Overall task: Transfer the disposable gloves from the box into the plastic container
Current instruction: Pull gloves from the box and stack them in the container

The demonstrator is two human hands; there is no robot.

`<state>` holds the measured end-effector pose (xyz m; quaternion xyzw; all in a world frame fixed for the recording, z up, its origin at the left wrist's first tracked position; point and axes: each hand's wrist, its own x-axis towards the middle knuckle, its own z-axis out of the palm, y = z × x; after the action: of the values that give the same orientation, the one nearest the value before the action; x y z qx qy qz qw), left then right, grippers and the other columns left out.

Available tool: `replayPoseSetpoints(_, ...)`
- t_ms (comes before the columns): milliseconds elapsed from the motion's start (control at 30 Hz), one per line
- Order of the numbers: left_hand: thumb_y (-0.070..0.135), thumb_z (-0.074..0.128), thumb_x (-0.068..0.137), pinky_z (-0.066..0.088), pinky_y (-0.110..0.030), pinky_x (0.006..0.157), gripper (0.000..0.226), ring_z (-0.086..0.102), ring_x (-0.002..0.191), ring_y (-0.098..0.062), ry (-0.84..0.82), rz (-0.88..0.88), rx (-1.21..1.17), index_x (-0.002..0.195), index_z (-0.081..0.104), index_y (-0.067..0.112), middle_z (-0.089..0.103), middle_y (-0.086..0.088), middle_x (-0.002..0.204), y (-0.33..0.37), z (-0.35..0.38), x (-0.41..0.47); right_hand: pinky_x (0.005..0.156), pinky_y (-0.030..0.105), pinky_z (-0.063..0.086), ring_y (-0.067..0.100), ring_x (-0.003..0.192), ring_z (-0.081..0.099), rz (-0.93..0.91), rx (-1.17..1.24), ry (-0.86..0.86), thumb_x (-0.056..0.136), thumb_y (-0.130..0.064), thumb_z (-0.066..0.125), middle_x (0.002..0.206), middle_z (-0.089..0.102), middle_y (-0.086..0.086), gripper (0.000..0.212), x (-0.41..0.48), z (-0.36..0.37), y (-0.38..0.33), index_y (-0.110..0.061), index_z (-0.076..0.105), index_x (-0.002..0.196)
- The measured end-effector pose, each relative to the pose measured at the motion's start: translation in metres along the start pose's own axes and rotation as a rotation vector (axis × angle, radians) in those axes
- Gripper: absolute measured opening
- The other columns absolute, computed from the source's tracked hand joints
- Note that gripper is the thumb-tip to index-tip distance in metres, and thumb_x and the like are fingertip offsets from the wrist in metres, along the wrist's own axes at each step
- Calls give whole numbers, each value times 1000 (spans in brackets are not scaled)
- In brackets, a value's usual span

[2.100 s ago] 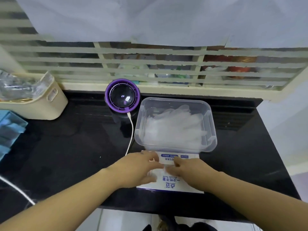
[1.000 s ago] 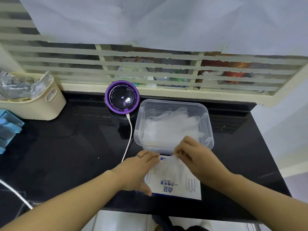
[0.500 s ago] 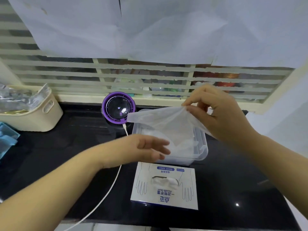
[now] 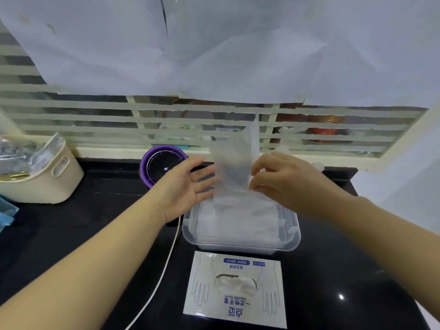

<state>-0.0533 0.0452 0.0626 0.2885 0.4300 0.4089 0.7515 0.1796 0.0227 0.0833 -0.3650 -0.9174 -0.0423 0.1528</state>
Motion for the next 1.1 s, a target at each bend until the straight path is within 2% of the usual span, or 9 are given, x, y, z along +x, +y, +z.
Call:
replayPoseSetpoints(100, 13, 55, 95, 57, -34, 82, 35, 65, 104, -17, 302, 203, 126, 130, 54, 13, 63, -7, 120, -7, -8, 13, 67, 34, 56, 19, 83, 60, 20, -5, -119, 81, -20, 72, 100, 65, 1, 10, 5, 26, 14, -19, 72, 91)
replayPoseSetpoints(200, 4, 55, 93, 48, -14, 89, 32, 56, 98, 7, 452, 734, 723, 122, 54, 20, 59, 11, 112, -7, -10, 13, 70, 36, 55, 20, 90, 59, -11, -10, -210, 85, -19, 69, 105, 64, 0, 11, 11, 44, 19, -19, 71, 95)
replayPoseSetpoints(300, 3, 53, 90, 47, -20, 89, 24, 57, 98, -2, 125, 1197, 1338, 110, 64, 11, 61, 5, 108, -11, -10, 21, 81, 31, 48, 18, 101, 54, -71, -13, -312, 92, -21, 60, 118, 58, -2, 16, 17, 65, 17, -21, 67, 107)
replayPoseSetpoints(367, 9, 53, 87, 49, -34, 90, 23, 62, 97, -17, -171, 1269, 1702, 102, 69, 13, 67, -1, 105, -19, -10, 37, 86, 30, 46, 16, 106, 50, -57, -13, -412, 95, -23, 53, 124, 52, -3, 19, 20, 81, 13, -23, 62, 113)
replayPoseSetpoints(433, 14, 53, 91, 41, -40, 101, 23, 59, 108, -20, -379, 1009, 1982, 107, 68, 18, 65, 2, 115, -28, -5, 48, 84, 31, 46, 18, 104, 50, -31, -3, -468, 95, -22, 52, 124, 52, -1, 19, 20, 93, 10, -23, 60, 112)
replayPoseSetpoints(500, 22, 46, 98, 26, -39, 112, 29, 46, 126, -19, -418, 636, 2158, 123, 60, 23, 53, 6, 134, -40, -5, 59, 82, 27, 41, 18, 104, 49, -11, -3, -522, 95, -19, 52, 127, 52, -2, 22, 18, 102, 9, -22, 60, 115)
replayPoseSetpoints(633, 30, 45, 100, 27, -39, 110, 35, 44, 127, -25, -463, 167, 2297, 133, 54, 20, 46, -1, 141, -58, -12, 78, 91, 28, 37, 18, 114, 47, 47, 33, -583, 98, -24, 50, 134, 50, -2, 33, 10, 116, 11, -24, 55, 130)
replayPoseSetpoints(900, 46, 56, 93, 41, -42, 102, 57, 46, 120, -37, -460, -163, 2450, 135, 47, 8, 42, -11, 136, -81, -9, 95, 93, 33, 44, 26, 113, 53, 505, 166, -782, 90, -34, 62, 140, 37, 6, 65, 5, 130, 16, -18, 32, 145)
replayPoseSetpoints(1100, 54, 57, 88, 22, -46, 112, 76, 45, 126, -30, -479, -138, 2682, 146, 33, 10, 31, -14, 146, -91, -13, 102, 106, 39, 39, 34, 135, 33, 644, 40, -1006, 83, -28, 72, 153, 5, 20, 96, -3, 157, 19, -6, 6, 150)
